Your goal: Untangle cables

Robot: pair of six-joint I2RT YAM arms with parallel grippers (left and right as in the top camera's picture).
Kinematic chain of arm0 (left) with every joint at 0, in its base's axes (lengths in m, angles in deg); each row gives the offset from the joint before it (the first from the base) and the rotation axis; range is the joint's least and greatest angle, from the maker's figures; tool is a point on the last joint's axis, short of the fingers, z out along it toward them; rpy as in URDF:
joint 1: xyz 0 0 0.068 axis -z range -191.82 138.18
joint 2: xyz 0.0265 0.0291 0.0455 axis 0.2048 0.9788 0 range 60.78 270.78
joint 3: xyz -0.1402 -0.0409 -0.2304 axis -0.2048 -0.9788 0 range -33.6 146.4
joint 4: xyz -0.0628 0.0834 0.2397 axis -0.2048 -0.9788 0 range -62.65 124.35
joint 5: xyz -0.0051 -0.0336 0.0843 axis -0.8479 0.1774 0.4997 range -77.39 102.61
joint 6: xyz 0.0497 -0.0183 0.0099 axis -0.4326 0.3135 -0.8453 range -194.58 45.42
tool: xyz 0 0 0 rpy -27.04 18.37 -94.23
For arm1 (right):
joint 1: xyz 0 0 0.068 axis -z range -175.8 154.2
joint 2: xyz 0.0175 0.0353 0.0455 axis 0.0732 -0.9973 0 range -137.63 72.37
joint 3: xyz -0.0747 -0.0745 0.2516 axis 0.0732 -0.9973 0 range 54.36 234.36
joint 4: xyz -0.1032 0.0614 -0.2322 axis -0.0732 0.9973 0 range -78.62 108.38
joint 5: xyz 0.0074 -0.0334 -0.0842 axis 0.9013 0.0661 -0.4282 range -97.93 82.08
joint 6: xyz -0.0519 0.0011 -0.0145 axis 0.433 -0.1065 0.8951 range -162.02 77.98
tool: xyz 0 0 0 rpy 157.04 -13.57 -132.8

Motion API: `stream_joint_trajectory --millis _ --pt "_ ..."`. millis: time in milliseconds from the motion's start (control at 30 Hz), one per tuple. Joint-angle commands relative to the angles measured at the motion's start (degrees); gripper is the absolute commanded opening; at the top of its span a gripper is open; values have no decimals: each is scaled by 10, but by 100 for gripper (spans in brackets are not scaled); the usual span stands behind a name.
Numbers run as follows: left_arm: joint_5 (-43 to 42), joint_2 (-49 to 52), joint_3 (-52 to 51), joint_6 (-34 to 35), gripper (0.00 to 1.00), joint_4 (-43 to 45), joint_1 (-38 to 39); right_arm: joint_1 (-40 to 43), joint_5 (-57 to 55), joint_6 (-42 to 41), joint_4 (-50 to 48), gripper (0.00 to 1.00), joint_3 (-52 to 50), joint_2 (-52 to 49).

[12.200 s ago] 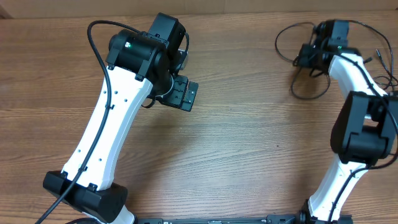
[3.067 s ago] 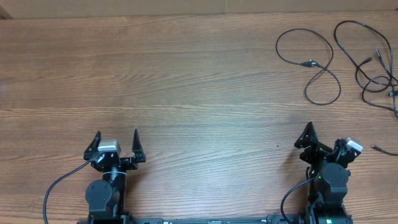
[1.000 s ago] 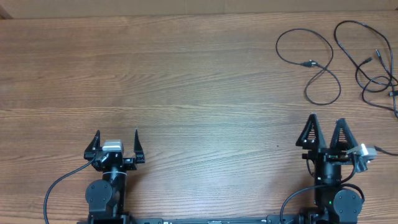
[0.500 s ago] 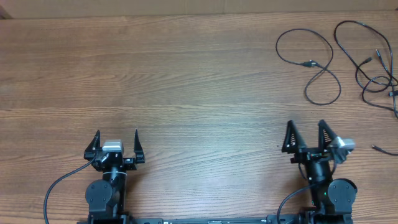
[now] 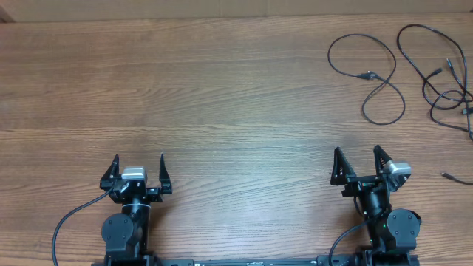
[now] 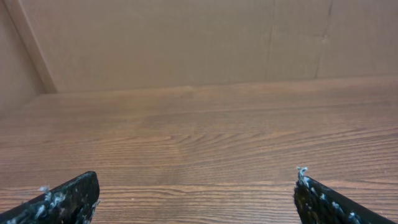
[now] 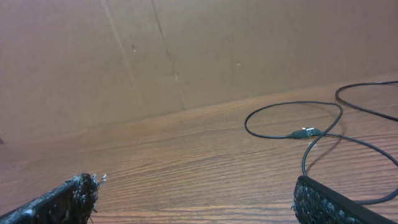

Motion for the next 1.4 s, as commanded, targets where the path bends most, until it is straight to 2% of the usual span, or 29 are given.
stream_joint_trajectory --millis 0,200,467,733,1367 --pt "-5 -5 -2 -11 100 0 -4 3 -5 10 0 100 -6 5" --pt "-5 -5 -2 -11 100 0 -4 3 64 114 -6 100 -6 5" --pt "-5 -5 -2 -11 99 0 -4 3 64 117 -6 100 -6 5" --pt "-5 -5 -2 -11 100 0 -4 3 63 165 -6 100 -6 5" --pt "-5 -5 -2 -11 99 0 -4 3 61 165 -7 100 -6 5"
